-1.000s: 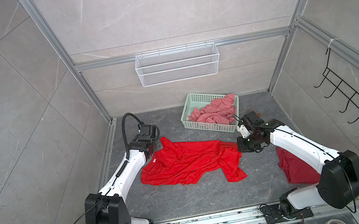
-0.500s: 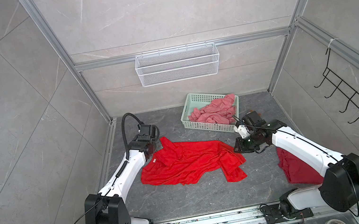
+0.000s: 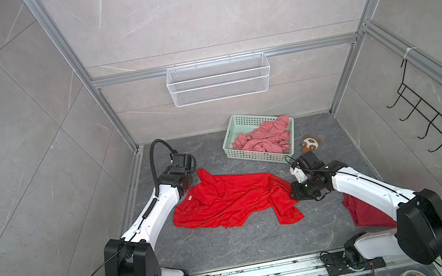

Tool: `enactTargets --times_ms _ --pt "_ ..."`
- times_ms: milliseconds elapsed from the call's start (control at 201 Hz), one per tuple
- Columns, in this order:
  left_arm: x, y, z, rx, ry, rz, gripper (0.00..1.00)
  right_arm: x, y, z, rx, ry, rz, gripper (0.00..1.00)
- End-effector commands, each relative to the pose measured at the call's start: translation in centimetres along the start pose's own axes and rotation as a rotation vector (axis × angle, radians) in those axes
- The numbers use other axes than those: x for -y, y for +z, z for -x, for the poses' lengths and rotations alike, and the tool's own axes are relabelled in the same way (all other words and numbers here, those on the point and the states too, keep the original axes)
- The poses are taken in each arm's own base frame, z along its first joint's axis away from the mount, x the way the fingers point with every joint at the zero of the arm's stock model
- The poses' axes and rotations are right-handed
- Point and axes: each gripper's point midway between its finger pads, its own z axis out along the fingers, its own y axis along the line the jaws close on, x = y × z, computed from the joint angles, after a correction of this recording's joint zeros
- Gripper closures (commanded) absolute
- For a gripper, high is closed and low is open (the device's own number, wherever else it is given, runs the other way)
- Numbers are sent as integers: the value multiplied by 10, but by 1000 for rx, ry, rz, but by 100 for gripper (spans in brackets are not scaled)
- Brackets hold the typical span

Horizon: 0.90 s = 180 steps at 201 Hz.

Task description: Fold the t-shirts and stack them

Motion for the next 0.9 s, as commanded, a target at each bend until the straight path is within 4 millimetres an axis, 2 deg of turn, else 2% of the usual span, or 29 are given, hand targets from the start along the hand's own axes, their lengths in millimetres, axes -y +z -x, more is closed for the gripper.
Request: enactTargets --times_ms 0,144,547,756,891 --pt "0 -9 12 43 -7 -16 100 9 9 6 14 12 -75 70" --pt "-2 -11 12 45 -6 -9 100 20 8 7 11 18 -144 83" --pt "1 -9 12 43 -5 -16 100 35 0 4 -6 13 -244 85" --pt "0 -11 12 49 -4 -18 100 36 9 8 2 42 -239 99" --pt "2 -14 14 58 -5 -34 100 46 -2 22 81 77 -314 100"
